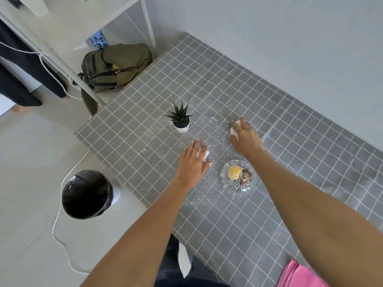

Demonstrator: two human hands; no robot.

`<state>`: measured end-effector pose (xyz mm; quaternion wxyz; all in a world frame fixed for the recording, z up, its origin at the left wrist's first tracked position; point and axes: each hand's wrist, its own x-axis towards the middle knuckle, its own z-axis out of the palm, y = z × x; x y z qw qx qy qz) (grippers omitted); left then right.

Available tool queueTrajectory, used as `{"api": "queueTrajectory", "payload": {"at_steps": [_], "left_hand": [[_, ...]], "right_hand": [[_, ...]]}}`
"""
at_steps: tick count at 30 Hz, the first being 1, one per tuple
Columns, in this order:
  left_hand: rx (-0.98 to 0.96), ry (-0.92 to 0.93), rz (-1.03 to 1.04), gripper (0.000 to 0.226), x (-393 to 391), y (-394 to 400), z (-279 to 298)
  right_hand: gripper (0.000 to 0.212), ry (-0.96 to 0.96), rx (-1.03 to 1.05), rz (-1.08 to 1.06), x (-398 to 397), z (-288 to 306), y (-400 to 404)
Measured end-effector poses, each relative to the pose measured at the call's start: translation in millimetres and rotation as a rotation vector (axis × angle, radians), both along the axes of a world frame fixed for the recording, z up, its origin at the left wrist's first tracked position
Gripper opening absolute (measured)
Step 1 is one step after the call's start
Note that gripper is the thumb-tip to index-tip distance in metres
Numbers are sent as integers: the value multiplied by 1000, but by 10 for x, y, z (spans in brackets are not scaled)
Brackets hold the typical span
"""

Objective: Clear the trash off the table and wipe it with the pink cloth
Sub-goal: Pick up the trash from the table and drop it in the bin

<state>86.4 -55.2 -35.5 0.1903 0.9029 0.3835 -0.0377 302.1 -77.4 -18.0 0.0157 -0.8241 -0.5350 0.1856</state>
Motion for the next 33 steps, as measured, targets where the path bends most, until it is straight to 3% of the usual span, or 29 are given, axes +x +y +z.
{"api": "queueTrajectory", "payload": {"at_steps": [5, 17, 26, 33], "left_hand": [[24, -8, 33, 54, 27, 5, -48], [26, -57, 83, 78, -167, -4, 108], [74, -75, 205, 75, -772, 175, 454], [56, -71, 255, 72, -1610, 253, 387]], "right_hand": [[49, 9, 13, -17, -33, -30, 14], [53, -57, 88, 9, -214, 286, -102], [59, -16, 167, 80, -1205, 461, -97], [63, -30, 129, 163, -1998, 344, -99]]}}
